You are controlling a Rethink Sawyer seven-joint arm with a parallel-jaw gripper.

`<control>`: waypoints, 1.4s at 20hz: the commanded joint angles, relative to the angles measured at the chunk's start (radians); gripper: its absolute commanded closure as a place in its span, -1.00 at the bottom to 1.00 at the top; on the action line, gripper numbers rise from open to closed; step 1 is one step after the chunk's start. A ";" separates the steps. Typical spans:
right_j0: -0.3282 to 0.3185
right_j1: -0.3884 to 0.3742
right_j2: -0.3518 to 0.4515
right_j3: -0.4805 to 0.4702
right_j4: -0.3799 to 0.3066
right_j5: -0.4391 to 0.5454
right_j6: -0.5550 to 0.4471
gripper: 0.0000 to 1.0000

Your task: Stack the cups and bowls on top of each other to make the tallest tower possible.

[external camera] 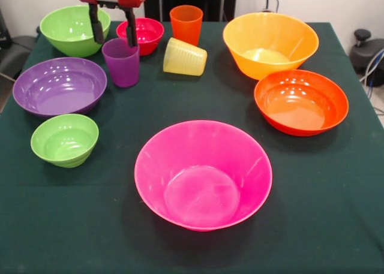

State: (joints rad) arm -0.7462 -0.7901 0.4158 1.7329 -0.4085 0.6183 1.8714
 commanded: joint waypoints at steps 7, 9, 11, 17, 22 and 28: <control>0.052 0.016 0.004 0.081 -0.061 -0.038 -0.012 -1.00; 0.059 0.020 -0.005 0.082 -0.065 -0.048 0.002 -1.00; 0.064 0.019 -0.012 0.079 -0.071 -0.054 0.006 -1.00; 0.069 0.026 -0.023 0.122 -0.078 -0.111 0.032 -1.00; 0.052 0.013 -0.014 0.155 -0.063 -0.123 0.020 -1.00; 0.047 0.029 -0.026 0.150 -0.074 -0.135 0.010 -1.00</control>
State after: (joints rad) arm -0.7143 -0.7904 0.4148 1.8326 -0.4082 0.5277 1.8714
